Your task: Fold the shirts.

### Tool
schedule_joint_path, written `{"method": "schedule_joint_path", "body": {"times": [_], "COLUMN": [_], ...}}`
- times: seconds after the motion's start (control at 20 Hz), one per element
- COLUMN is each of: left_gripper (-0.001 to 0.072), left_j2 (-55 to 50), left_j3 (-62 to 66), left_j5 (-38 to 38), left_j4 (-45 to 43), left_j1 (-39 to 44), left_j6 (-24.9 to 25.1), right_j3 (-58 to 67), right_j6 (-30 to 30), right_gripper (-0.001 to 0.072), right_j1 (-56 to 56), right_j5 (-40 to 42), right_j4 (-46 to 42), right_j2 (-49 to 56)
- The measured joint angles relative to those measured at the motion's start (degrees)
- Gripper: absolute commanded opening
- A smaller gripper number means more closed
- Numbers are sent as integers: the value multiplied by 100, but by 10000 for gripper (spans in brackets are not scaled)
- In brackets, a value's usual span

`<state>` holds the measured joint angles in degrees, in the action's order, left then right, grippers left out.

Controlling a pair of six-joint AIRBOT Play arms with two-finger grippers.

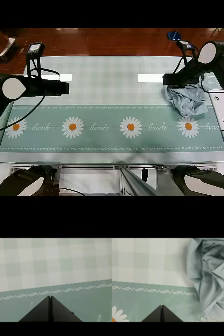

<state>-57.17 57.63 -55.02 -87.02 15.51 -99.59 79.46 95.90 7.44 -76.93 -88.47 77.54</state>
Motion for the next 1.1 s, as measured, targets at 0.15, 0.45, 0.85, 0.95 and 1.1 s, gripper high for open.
{"method": "schedule_joint_path", "body": {"times": [0.15,0.45,0.85,0.95,1.1], "left_gripper": [20,20,20,61,508], "left_j2": [2,0,0,-2,-81], "left_j3": [0,0,0,0,0], "left_j5": [-2,-2,13,247,916], "left_j4": [2,0,0,0,2], "left_j1": [0,0,0,-7,-11], "left_j6": [0,0,0,0,-4], "right_j3": [0,0,0,0,-4], "right_j6": [0,0,-17,-26,232], "right_gripper": [24,24,26,336,413], "right_j1": [0,0,0,0,-59], "right_j5": [-2,0,378,761,1333], "right_j4": [0,-2,-98,-470,-1589], "right_j2": [0,2,0,2,42]}}
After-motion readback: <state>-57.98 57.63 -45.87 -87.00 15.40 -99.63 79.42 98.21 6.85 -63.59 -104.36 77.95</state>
